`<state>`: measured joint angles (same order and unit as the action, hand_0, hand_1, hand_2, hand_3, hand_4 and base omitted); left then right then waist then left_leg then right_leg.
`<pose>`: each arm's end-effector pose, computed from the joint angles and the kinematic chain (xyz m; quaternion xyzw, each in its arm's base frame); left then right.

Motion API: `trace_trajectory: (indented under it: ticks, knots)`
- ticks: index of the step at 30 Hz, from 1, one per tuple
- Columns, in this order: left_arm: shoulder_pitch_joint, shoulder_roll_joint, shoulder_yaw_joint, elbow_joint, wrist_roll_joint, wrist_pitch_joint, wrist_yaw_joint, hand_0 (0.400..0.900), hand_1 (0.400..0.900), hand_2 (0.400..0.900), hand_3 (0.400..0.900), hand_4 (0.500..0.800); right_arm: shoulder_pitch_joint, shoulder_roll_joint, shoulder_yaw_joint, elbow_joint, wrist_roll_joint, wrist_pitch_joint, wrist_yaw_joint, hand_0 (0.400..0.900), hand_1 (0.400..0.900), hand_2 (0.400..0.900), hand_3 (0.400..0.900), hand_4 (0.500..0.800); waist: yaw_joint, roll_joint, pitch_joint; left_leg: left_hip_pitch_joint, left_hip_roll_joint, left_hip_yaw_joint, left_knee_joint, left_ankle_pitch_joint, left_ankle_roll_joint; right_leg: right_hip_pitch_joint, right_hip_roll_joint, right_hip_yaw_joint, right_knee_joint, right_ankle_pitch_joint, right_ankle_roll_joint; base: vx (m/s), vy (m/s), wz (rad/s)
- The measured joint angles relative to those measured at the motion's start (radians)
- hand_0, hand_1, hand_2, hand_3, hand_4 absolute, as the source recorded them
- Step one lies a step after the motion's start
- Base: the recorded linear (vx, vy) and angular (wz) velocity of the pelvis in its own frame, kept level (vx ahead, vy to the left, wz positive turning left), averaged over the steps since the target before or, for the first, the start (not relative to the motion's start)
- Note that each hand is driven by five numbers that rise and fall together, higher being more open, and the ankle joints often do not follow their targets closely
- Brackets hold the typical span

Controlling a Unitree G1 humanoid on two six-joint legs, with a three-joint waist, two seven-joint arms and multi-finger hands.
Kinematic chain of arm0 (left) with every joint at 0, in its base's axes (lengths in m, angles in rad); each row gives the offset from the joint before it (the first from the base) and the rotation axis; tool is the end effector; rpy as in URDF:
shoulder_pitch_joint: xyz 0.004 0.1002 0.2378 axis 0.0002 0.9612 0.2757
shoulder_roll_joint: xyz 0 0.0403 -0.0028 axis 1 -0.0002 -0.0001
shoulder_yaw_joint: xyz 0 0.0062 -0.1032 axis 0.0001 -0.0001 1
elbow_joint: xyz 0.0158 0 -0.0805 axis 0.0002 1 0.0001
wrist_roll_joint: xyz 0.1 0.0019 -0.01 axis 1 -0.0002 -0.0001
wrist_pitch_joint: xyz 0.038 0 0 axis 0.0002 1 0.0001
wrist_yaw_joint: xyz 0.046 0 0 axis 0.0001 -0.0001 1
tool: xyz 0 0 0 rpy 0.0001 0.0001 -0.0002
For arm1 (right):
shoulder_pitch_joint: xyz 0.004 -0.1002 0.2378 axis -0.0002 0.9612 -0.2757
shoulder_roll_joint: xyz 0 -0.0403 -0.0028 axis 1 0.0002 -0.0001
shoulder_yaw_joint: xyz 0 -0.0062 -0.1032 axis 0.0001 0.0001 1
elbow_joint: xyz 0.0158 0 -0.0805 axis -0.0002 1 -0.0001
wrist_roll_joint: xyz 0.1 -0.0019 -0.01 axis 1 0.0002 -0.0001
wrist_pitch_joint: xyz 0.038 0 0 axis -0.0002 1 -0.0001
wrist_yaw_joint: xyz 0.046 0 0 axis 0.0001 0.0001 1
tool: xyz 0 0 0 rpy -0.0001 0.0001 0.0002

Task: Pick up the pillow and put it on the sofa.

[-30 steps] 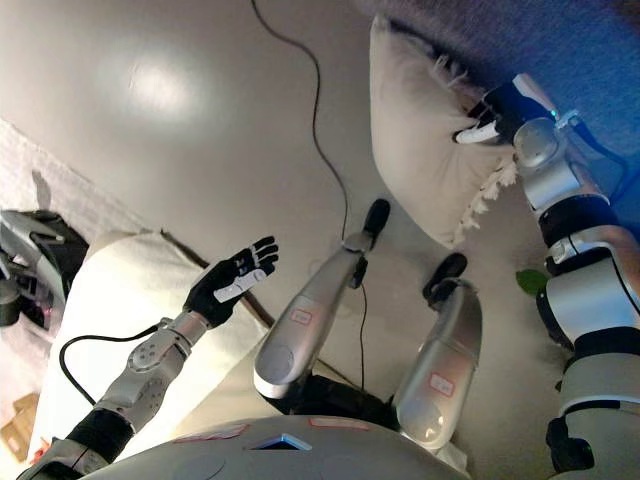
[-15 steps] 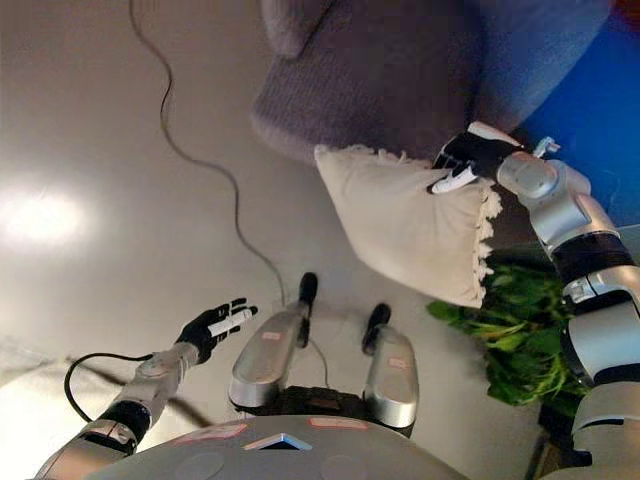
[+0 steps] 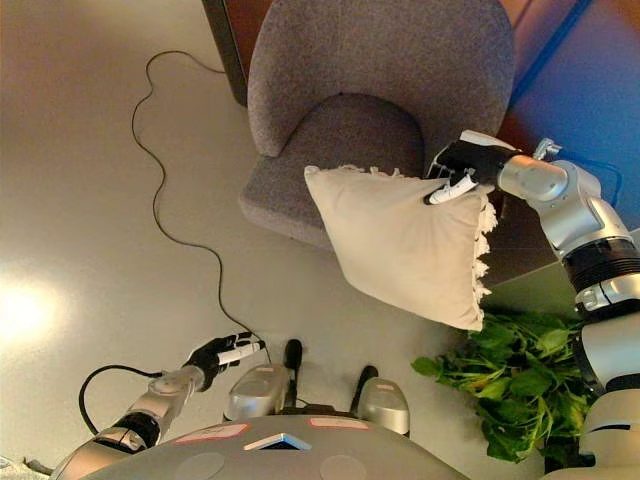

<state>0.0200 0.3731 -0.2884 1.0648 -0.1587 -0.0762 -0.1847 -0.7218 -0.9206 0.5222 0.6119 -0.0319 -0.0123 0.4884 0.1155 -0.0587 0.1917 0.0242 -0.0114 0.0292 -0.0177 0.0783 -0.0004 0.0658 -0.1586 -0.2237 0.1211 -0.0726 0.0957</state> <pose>0.0926 0.2495 -0.0977 0.1167 0.5065 -0.0718 0.8513 0.3046 -0.2872 0.1575 -0.5067 0.1530 0.2087 0.8224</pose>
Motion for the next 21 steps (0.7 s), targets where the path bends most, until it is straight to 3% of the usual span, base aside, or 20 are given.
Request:
trace_trajectory:
  ticks: [4,8,12,14,16,21]
  knots:
    - [0.025,0.0,0.0,0.022,0.009,0.011,-0.003,0.9,0.9,0.9,0.9,0.8,-0.03,-0.001,0.0,0.063,0.029,0.001,-0.001,0.4,0.4,0.4,0.4,0.5,0.002,0.0,-0.005,0.0,0.004,-0.01,0.005,-0.002,0.002,-0.004,-0.001,-0.001,0.022,-0.001,0.001,0.09,-0.029,0.19]
    - [0.025,0.0,0.006,0.037,0.028,0.009,-0.004,0.9,0.9,0.9,0.9,0.8,-0.07,-0.001,0.023,0.135,0.053,0.001,0.0,0.4,0.4,0.4,0.4,0.5,0.001,-0.001,-0.009,-0.007,0.012,-0.036,0.002,0.002,-0.002,-0.009,-0.004,0.0,0.01,0.0,0.005,0.13,-0.28,0.24]
    - [0.018,0.007,0.017,0.054,0.035,0.015,-0.003,0.9,0.9,0.9,0.9,0.8,-0.117,0.001,0.07,0.209,0.081,-0.004,0.004,0.4,0.4,0.4,0.4,0.5,0.002,-0.001,-0.011,-0.025,0.028,-0.108,0.005,0.012,-0.009,-0.029,0.006,-0.005,0.004,0.0,0.031,0.08,-0.368,0.26]
    - [0.014,0.015,0.021,0.058,0.037,0.019,-0.001,0.9,0.9,0.9,0.9,0.8,-0.144,0.0,0.072,0.259,0.103,-0.005,0.003,0.4,0.4,0.4,0.4,0.5,-0.001,-0.002,-0.012,-0.055,0.045,-0.124,0.015,0.02,-0.037,-0.011,0.037,-0.034,-0.047,0.041,-0.015,0.06,-0.288,0.19]
    - [0.014,0.015,0.026,0.058,0.037,0.02,0.003,0.9,0.9,0.9,0.9,0.8,-0.171,-0.004,0.072,0.318,0.115,0.002,0.003,0.4,0.4,0.4,0.4,0.5,0.008,-0.002,-0.012,-0.065,0.062,-0.135,0.008,0.031,-0.054,-0.002,0.063,-0.046,-0.083,0.055,-0.034,0.12,-0.161,0.16]
    - [0.026,0.007,0.036,0.057,0.057,0.012,0.017,0.9,0.9,0.9,0.9,0.8,-0.214,-0.021,0.072,0.401,0.12,0.005,0.004,0.4,0.4,0.4,0.4,0.5,0.028,0.004,-0.015,-0.066,0.079,-0.127,-0.004,0.039,-0.067,0.02,0.085,-0.073,-0.118,0.059,-0.042,0.14,-0.099,0.13]
